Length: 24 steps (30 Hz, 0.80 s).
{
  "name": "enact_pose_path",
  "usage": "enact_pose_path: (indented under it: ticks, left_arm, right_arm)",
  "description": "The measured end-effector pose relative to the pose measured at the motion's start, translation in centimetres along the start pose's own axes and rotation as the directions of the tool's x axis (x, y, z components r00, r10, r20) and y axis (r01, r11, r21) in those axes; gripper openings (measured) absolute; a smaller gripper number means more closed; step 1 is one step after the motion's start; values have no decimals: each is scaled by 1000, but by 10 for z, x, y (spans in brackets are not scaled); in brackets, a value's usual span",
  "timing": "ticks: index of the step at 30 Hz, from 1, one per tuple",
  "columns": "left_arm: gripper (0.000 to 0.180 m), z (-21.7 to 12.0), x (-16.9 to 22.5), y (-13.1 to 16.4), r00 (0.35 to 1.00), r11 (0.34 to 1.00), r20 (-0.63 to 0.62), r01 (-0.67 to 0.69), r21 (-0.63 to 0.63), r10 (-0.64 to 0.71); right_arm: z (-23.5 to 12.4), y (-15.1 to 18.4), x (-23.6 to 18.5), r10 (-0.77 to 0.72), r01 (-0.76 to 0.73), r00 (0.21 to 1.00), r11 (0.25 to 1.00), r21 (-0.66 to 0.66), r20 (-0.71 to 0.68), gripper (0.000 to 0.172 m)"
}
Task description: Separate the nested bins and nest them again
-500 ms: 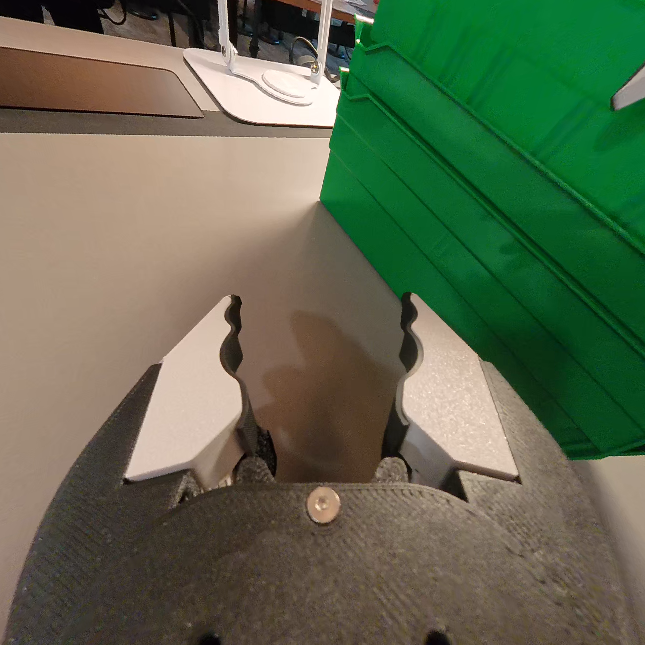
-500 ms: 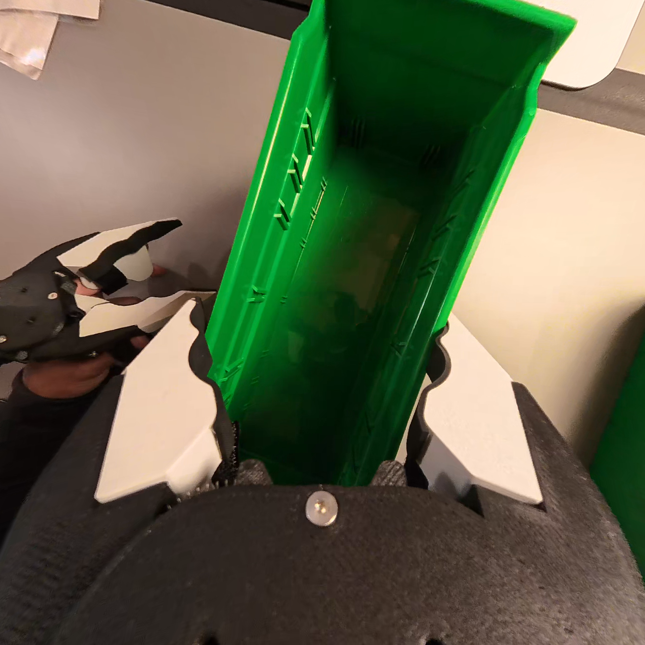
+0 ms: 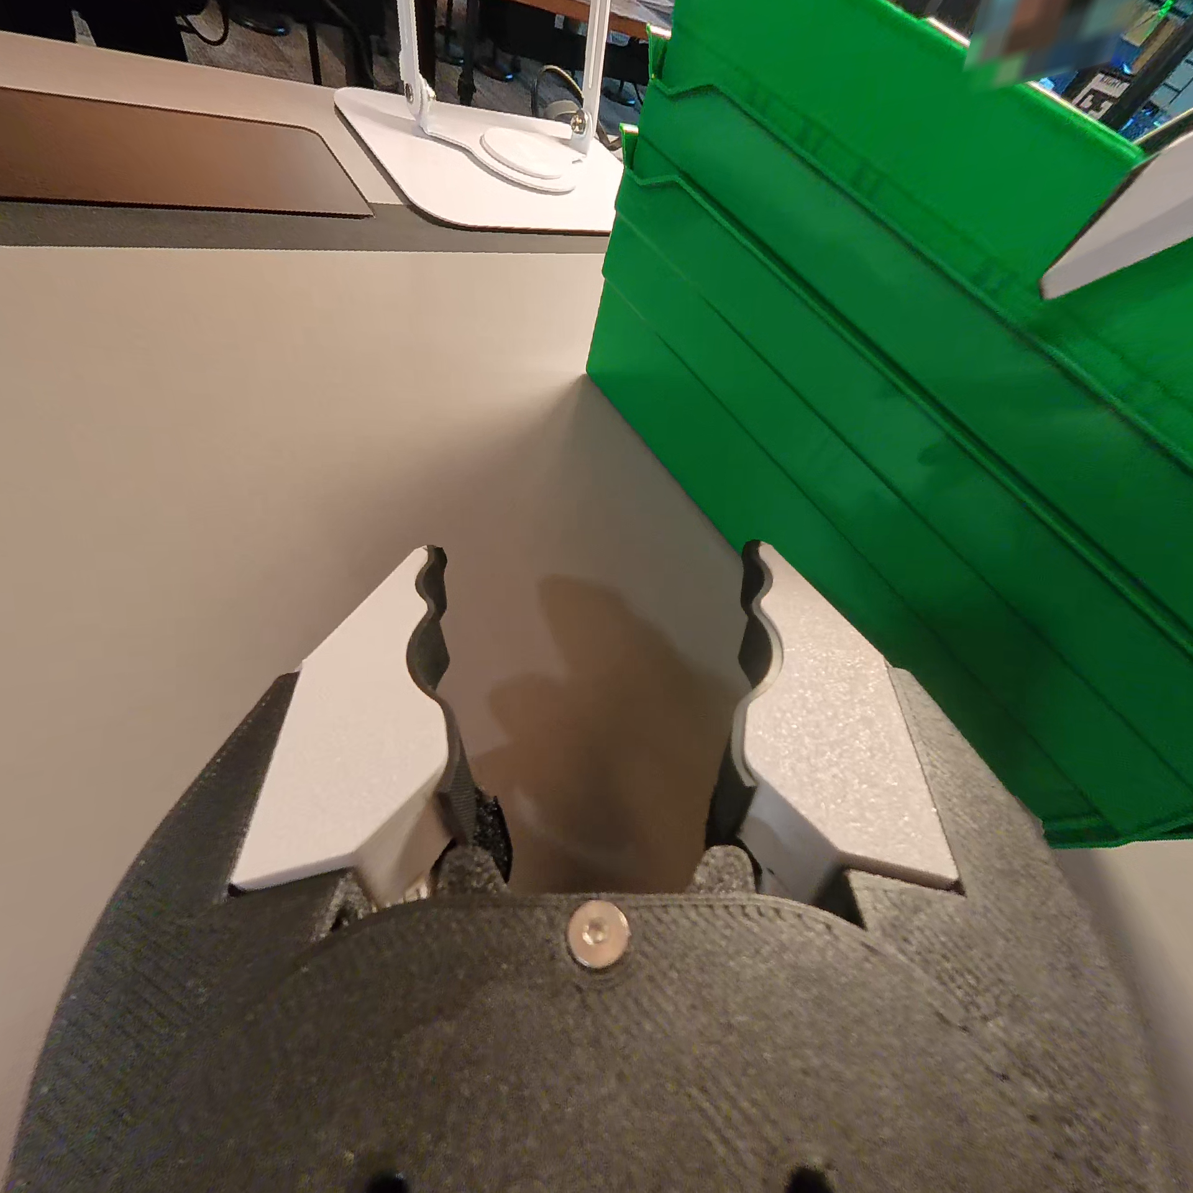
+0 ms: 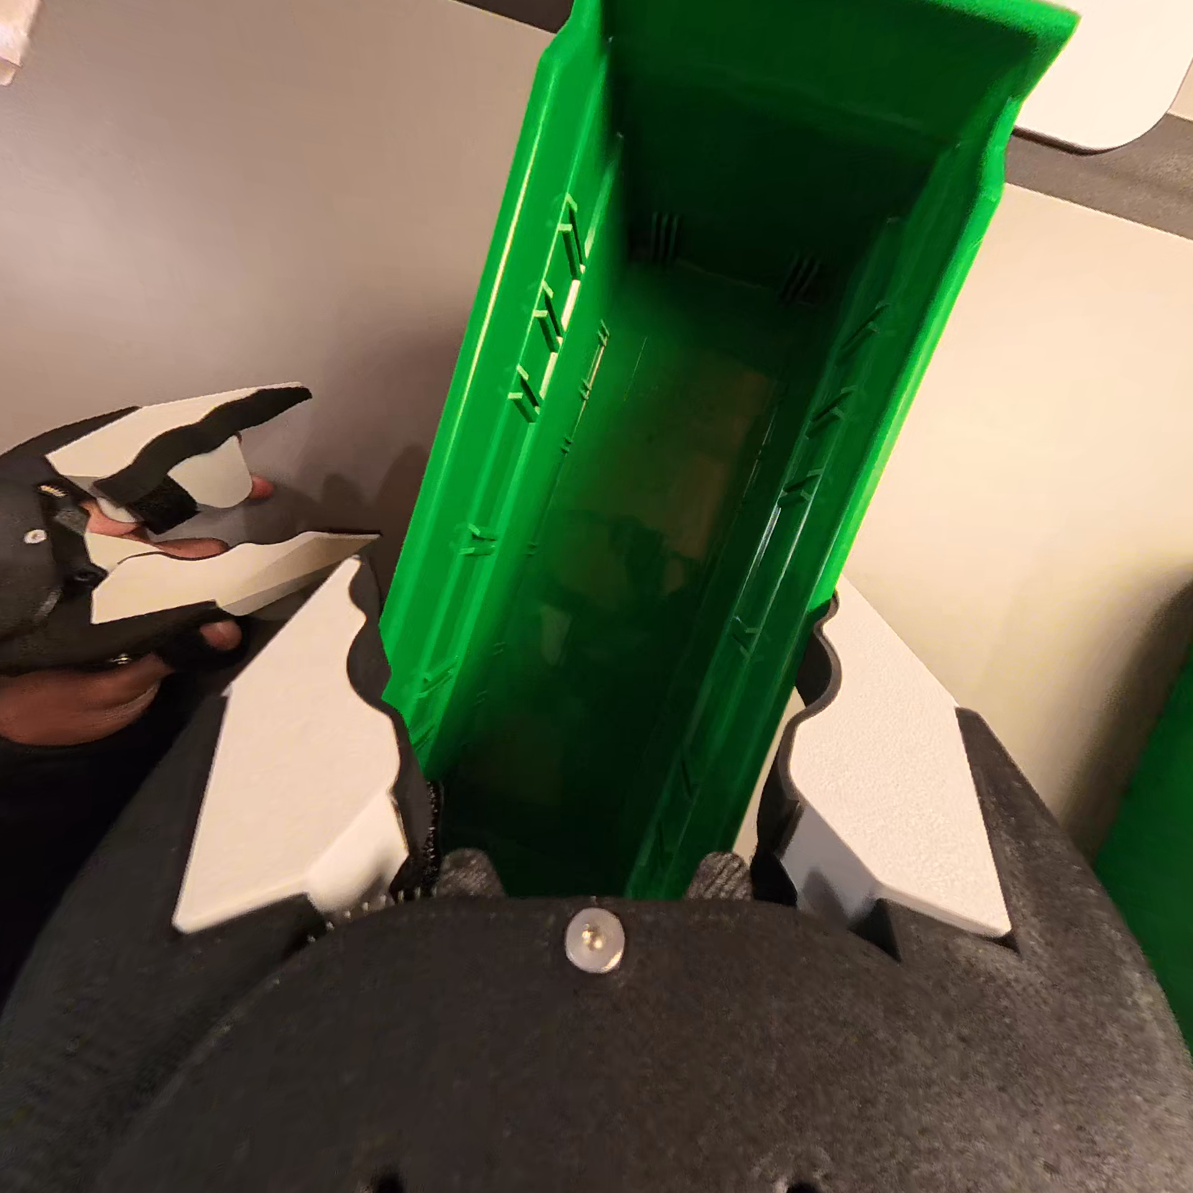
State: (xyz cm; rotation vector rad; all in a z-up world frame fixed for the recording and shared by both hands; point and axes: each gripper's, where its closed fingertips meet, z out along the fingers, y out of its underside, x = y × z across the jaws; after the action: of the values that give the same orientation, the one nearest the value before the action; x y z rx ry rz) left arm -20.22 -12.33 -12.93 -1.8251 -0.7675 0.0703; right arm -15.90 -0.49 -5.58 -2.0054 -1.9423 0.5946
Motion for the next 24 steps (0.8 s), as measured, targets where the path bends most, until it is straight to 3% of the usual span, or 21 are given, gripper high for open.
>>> enact_pose_path:
  ticks: [5,10,13,16,20,24]
  left_arm:
    - [92,-1,1,0,1000,1000,-6,1,3,-1]
    - [93,-1,2,0,1000,1000,-1,-15,7,16]
    - [93,-1,3,0,1000,1000,5,-31,2,31]
    - [93,1,6,2,999,999,1,-42,-6,42]
    - [92,3,12,6,998,997,-4,-67,-28,67]
    - [92,5,14,8,996,995,3,-91,-43,91]
  right_arm:
    - [-31,-9,-9,-42,33,996,993,115,73,137]
    - [-97,-4,5,-131,88,983,951,295,130,139]
    - [-125,10,67,-111,92,993,938,335,39,139]
    - [-132,36,160,-9,36,996,952,304,-89,141]
    - [-106,85,250,152,-136,986,970,203,-65,145]
    - [-71,116,280,192,-188,980,978,91,-46,154]
